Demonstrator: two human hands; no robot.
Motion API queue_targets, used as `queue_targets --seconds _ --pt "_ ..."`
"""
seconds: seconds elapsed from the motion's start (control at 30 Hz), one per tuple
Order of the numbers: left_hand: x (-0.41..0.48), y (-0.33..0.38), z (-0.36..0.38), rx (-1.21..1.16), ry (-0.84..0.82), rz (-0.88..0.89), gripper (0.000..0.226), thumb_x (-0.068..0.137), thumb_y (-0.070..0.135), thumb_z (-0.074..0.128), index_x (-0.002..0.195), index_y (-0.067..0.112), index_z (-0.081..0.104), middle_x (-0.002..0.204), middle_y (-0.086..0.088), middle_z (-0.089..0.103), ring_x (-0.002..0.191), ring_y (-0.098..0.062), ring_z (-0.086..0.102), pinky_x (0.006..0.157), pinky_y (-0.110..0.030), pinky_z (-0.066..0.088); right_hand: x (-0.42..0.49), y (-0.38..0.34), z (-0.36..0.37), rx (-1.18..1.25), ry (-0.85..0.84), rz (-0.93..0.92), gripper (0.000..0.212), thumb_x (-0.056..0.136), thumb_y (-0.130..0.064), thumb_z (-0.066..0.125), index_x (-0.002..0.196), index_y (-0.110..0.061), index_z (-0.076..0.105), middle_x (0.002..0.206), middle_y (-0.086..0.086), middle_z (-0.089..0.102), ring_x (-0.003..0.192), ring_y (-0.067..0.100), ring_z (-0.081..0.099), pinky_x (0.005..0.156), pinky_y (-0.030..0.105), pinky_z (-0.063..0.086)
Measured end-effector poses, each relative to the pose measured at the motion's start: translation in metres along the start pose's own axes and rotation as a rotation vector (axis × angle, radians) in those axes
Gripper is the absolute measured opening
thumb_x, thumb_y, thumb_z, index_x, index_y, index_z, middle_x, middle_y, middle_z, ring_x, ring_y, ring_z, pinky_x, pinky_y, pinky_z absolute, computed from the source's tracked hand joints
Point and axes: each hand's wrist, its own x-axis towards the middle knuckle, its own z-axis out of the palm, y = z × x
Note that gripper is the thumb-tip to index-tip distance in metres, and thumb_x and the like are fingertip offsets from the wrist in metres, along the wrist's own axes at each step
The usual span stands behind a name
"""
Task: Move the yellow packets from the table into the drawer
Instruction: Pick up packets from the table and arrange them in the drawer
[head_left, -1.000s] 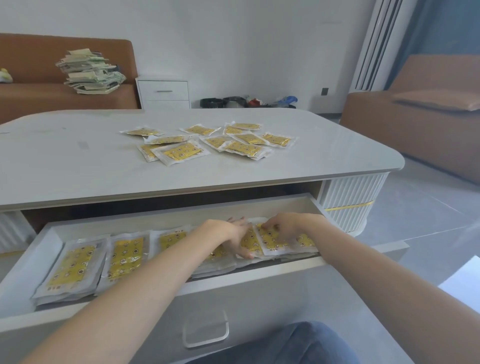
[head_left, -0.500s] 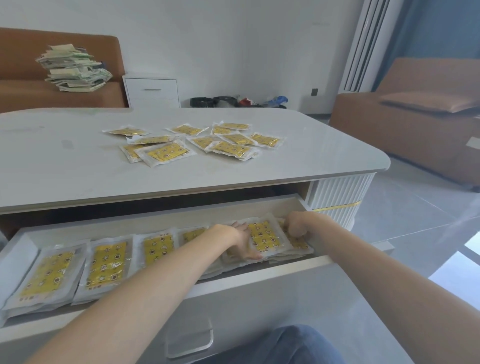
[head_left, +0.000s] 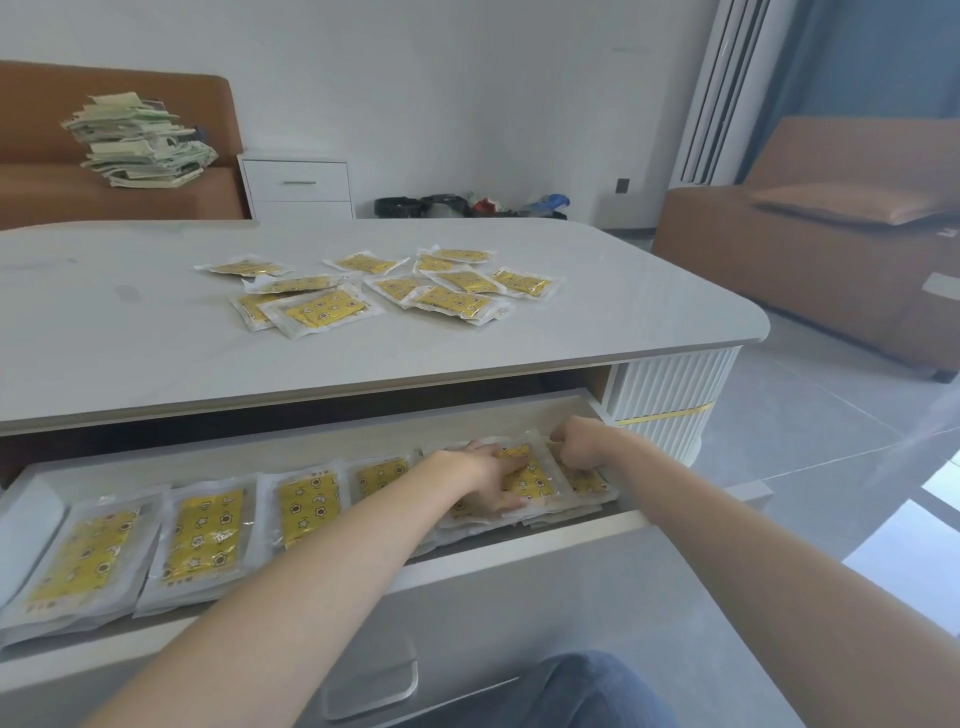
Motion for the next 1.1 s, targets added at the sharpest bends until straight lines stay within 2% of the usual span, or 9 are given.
queue_targets --seconds 0.1,0.27,0.37,0.47,0.57,0.67,0.8,0.93,1.1 --pt "-0.007 -0.004 -0.005 -0.035 0.046 0.003 0.066 0.095 0.052 0.038 0.151 0.033 0.008 0.16 -0.004 0.009 0.147 -0.029 0.008 0.117 -0.051 0.017 -0.009 -0.006 -0.004 0.065 0.151 -0.038 0.04 0.093 -0.005 0.043 0.132 -0.006 0.052 0.131 0.012 0.055 0.119 0.028 0.053 0.098 0.033 0.046" --pt "-0.032 -0.012 -0.017 -0.171 0.205 0.008 0.055 0.096 0.042 0.046 0.146 0.023 0.032 0.147 -0.004 0.043 0.131 -0.023 0.044 0.106 -0.036 0.04 -0.031 -0.017 -0.02 0.149 0.246 -0.142 0.036 0.091 -0.007 0.048 0.124 -0.013 0.06 0.126 0.007 0.06 0.113 0.024 0.057 0.093 0.03 0.047" --pt "-0.061 -0.02 -0.025 -0.177 0.315 -0.006 0.046 0.096 0.04 0.046 0.14 0.026 0.042 0.136 0.002 0.053 0.124 -0.019 0.05 0.099 -0.036 0.043 -0.051 -0.023 -0.032 0.216 0.278 -0.222 0.032 0.091 -0.01 0.05 0.119 -0.014 0.064 0.123 0.006 0.061 0.106 0.022 0.06 0.092 0.029 0.047" --pt "-0.09 -0.03 -0.031 -0.182 0.452 -0.033 0.038 0.097 0.035 0.045 0.134 0.029 0.048 0.127 0.007 0.059 0.115 -0.015 0.055 0.093 -0.035 0.048 -0.069 -0.032 -0.044 0.288 0.342 -0.312 0.028 0.09 -0.01 0.053 0.115 -0.013 0.066 0.118 0.005 0.065 0.087 0.015 0.057 0.083 0.025 0.047" --pt "-0.113 -0.041 -0.035 -0.238 0.628 -0.048 0.032 0.097 0.027 0.046 0.127 0.025 0.055 0.114 0.006 0.064 0.101 -0.014 0.06 0.081 -0.029 0.05 -0.079 -0.044 -0.053 0.356 0.414 -0.353 0.026 0.091 -0.013 0.052 0.113 -0.017 0.065 0.111 0.006 0.066 0.082 0.013 0.058 0.077 0.023 0.045" --pt "-0.128 -0.053 -0.042 -0.253 0.771 -0.086 0.029 0.098 0.026 0.045 0.124 0.025 0.056 0.106 0.005 0.065 0.096 -0.014 0.06 0.073 -0.026 0.044 -0.081 -0.058 -0.059 0.39 0.481 -0.366 0.028 0.092 -0.013 0.049 0.116 -0.018 0.063 0.111 0.005 0.065 0.085 0.014 0.057 0.074 0.023 0.043" --pt "-0.129 -0.077 -0.055 -0.281 0.867 -0.152 0.029 0.097 0.027 0.044 0.125 0.026 0.054 0.105 0.007 0.06 0.095 -0.011 0.052 0.072 -0.026 0.04 -0.071 -0.08 -0.063 0.401 0.528 -0.397 0.032 0.092 -0.012 0.049 0.121 -0.018 0.059 0.122 0.002 0.061 0.099 0.014 0.055 0.08 0.023 0.041" --pt "-0.114 -0.108 -0.063 -0.237 0.881 -0.255 0.037 0.096 0.028 0.046 0.132 0.024 0.049 0.128 0.0 0.047 0.128 -0.02 0.033 0.095 -0.033 0.039 -0.047 -0.102 -0.068 0.328 0.518 -0.403 0.04 0.091 -0.013 0.049 0.13 -0.019 0.053 0.141 0.003 0.046 0.126 0.021 0.044 0.097 0.031 0.039" --pt "-0.086 -0.147 -0.065 -0.257 0.88 -0.397 0.045 0.096 0.033 0.044 0.141 0.028 0.039 0.149 0.0 0.026 0.133 -0.03 0.021 0.105 -0.038 0.031 -0.006 -0.12 -0.071 0.172 0.448 -0.341 0.055 0.093 -0.022 0.049 0.145 -0.022 0.034 0.154 0.002 0.025 0.142 0.026 0.016 0.108 0.039 0.029"
